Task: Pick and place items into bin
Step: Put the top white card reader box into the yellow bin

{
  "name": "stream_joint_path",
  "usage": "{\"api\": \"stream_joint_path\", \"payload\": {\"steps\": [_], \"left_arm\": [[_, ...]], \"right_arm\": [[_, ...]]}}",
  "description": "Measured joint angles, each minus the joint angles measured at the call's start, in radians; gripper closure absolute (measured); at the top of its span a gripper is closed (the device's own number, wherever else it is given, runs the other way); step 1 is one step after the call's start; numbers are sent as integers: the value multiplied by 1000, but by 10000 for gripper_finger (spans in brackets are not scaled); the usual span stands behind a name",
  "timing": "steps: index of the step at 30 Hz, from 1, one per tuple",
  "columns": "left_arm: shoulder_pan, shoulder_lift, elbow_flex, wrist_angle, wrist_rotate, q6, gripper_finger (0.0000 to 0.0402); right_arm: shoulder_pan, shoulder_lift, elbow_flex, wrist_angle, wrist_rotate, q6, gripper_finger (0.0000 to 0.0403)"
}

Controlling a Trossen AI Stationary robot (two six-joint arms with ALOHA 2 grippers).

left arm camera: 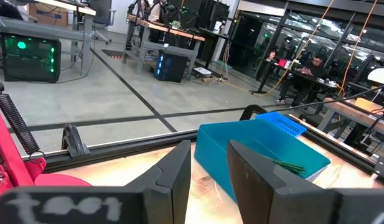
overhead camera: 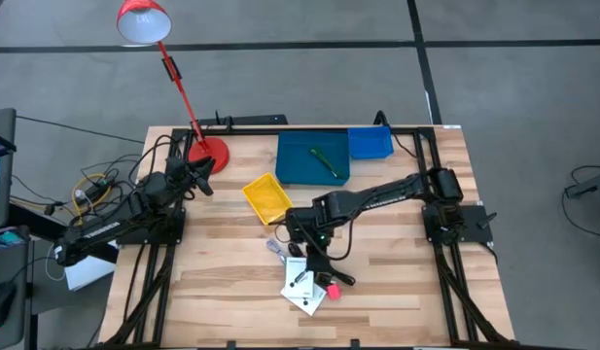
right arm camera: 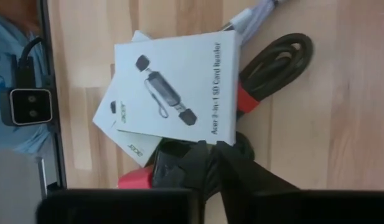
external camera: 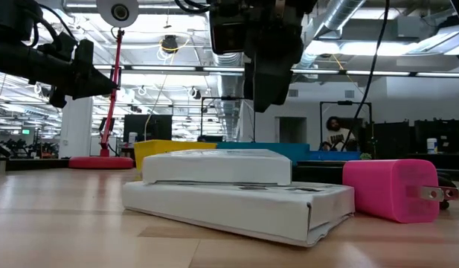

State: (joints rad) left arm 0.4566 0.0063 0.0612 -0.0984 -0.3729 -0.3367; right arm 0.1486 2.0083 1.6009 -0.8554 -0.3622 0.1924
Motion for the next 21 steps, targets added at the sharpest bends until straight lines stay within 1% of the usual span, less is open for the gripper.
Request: {"api": "stream_joint_path", "payload": {"steps": [3, 9, 13, 17, 21], "left_arm": [[0, 0, 0, 0, 0, 0, 307], [0, 0, 0, 0, 0, 0, 307], [0, 0, 0, 0, 0, 0, 307], [0, 0, 0, 0, 0, 0, 307], [0, 0, 0, 0, 0, 0, 307]], "right_arm": [[14, 8, -5, 9, 16, -10, 328], [35, 10, -6, 38, 109, -10, 258], [34, 10, -6, 49, 125, -10, 223], [30, 10, -18, 69, 126, -10, 204], [26, 10, -48, 93, 126, 12, 205]]}}
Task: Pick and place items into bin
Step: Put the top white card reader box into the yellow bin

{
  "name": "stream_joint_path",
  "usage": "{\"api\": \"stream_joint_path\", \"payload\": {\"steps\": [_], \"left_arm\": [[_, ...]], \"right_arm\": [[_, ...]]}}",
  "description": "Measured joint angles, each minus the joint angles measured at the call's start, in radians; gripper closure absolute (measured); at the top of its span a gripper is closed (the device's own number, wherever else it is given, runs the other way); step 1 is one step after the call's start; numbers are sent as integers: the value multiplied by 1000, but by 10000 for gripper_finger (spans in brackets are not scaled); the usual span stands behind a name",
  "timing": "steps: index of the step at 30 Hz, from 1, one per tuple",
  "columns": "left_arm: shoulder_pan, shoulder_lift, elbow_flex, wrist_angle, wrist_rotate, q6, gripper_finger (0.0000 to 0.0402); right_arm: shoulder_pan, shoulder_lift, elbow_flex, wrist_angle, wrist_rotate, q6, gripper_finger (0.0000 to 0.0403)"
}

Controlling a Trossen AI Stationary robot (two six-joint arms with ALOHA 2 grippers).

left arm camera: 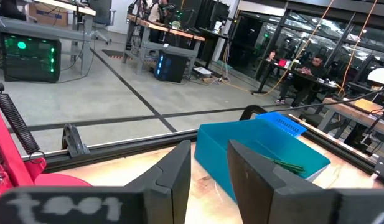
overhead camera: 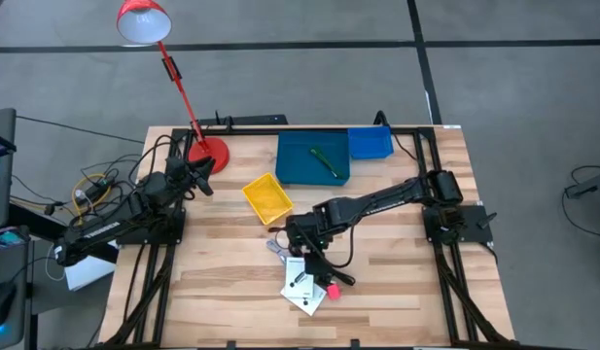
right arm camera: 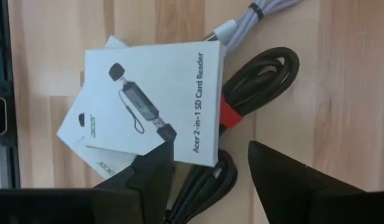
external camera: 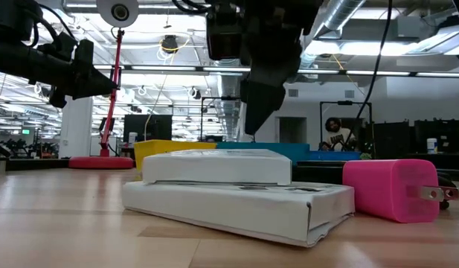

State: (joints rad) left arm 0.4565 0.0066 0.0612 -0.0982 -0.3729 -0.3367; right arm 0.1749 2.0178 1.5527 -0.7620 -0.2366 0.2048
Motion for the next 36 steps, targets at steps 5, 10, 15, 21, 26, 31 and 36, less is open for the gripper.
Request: {"api": "stream_joint_path", "payload": {"steps": [5, 10, 15, 21, 26, 31, 36], "left_arm": [[0, 0, 0, 0, 0, 0, 307], [0, 0, 0, 0, 0, 0, 307], [0, 0, 0, 0, 0, 0, 307], [0, 0, 0, 0, 0, 0, 307], [0, 0, 0, 0, 0, 0, 307], [0, 0, 0, 0, 0, 0, 307], [0, 0, 0, 0, 0, 0, 307]], "right_arm": [[0, 0, -53, 40, 0, 31, 218], [0, 0, -76, 80, 0, 36, 231], [0, 0, -103, 111, 0, 57, 237], [0, 0, -119, 113, 0, 58, 234], [0, 0, -119, 121, 1, 58, 246], [0, 0, -119, 121, 3, 58, 267], [0, 0, -119, 121, 3, 58, 290]]}}
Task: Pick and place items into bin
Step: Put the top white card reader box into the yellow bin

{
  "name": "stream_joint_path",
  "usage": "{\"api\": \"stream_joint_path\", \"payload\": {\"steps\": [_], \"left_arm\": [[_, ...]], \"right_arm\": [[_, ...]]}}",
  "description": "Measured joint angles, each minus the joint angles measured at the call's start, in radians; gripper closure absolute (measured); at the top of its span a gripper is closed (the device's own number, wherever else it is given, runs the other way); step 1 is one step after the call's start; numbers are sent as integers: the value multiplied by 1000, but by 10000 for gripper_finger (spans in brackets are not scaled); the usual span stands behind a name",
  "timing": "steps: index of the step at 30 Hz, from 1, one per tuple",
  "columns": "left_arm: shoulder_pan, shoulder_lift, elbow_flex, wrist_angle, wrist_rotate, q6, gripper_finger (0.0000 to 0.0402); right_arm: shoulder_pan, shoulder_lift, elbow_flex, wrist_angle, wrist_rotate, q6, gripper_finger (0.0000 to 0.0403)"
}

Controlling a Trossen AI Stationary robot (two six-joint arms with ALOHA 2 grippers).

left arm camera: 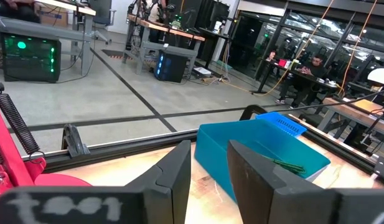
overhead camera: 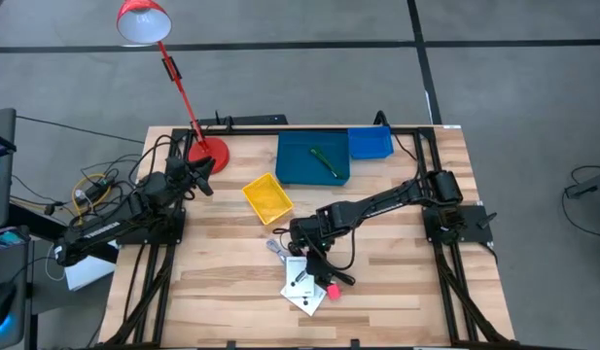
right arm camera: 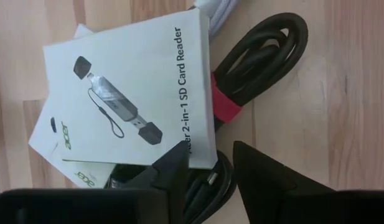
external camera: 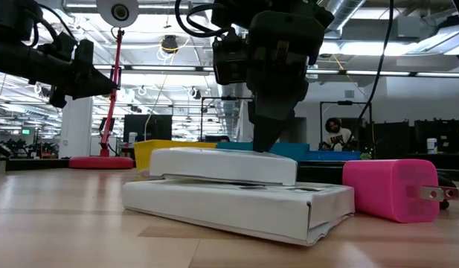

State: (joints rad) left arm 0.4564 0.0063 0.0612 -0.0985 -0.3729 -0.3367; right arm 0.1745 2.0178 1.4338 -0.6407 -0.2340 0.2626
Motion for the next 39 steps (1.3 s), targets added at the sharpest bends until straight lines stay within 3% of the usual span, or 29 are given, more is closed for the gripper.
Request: {"api": "stream_joint_path", "payload": {"steps": [12, 28, 39], "left_arm": [[0, 0, 0, 0, 0, 0, 307], [0, 0, 0, 0, 0, 0, 307], [0, 0, 0, 0, 0, 0, 307]], "right_arm": [[0, 0, 1, -1, 8, 1, 397], [3, 0, 1, -1, 24, 28, 399], [3, 0, 1, 6, -7, 22, 365]]}}
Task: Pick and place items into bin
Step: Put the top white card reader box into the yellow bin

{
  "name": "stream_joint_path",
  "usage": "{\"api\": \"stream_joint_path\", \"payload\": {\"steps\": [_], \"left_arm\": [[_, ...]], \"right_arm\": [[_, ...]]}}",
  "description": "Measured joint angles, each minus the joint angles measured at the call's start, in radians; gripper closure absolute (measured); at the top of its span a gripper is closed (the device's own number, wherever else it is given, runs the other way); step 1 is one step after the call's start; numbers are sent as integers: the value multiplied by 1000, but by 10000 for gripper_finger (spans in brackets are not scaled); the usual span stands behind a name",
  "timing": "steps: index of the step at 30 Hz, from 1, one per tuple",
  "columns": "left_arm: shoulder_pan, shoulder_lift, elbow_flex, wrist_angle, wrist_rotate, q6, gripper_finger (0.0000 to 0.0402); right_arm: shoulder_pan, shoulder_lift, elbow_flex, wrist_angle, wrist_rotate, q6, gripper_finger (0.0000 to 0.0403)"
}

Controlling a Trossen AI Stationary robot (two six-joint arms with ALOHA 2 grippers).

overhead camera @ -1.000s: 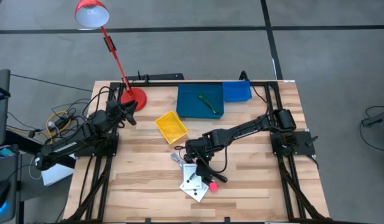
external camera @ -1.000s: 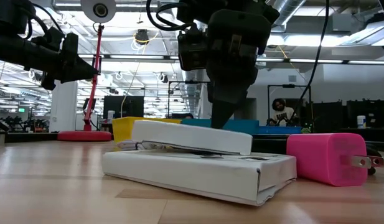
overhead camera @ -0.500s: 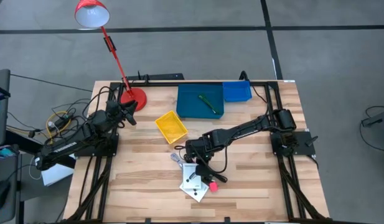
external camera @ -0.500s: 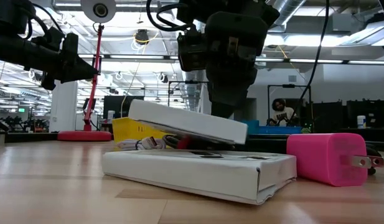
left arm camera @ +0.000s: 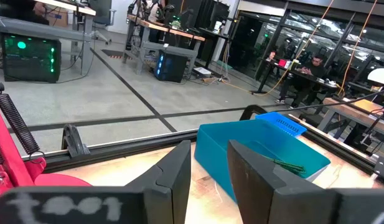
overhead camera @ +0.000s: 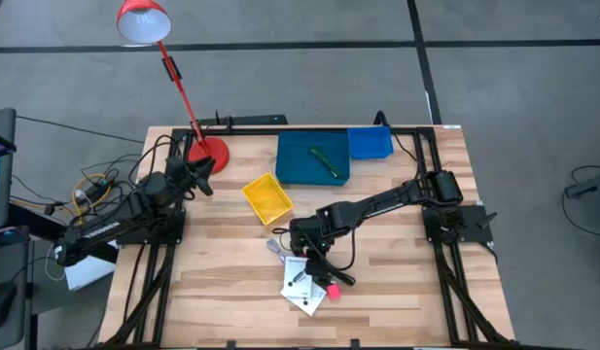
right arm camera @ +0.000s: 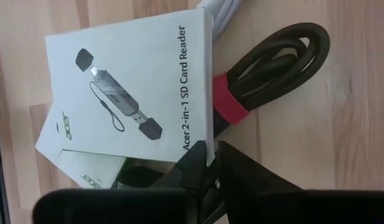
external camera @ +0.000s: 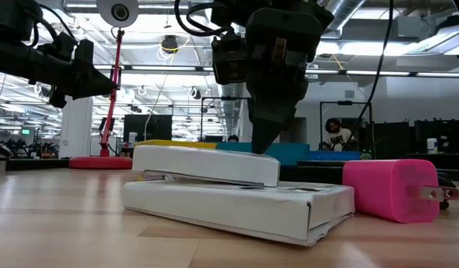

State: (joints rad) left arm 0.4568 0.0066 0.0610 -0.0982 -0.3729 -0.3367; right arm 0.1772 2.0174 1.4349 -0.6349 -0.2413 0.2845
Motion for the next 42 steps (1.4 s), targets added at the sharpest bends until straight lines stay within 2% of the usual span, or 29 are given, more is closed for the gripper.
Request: {"api": "stream_joint_path", "payload": {"steps": [7, 22, 25, 32, 39, 41, 42], "left_arm": [[0, 0, 0, 0, 0, 0, 307], [0, 0, 0, 0, 0, 0, 307], [0, 0, 0, 0, 0, 0, 307], [0, 0, -1, 12, -7, 0, 307], [0, 0, -2, 27, -62, -21, 307], [0, 0, -4, 41, -35, -57, 307], [0, 0, -5, 52, 15, -68, 307]], "right_arm": [[0, -4, 9, -18, -23, -23, 359], [16, -5, 176, -292, -11, -30, 358], [36, -5, 186, -382, 42, -15, 358], [124, -37, 189, -578, 241, 29, 358], [226, -199, 189, -622, 408, 56, 358], [260, -256, 189, -622, 461, 56, 358], [278, -284, 189, -621, 494, 57, 358]]}}
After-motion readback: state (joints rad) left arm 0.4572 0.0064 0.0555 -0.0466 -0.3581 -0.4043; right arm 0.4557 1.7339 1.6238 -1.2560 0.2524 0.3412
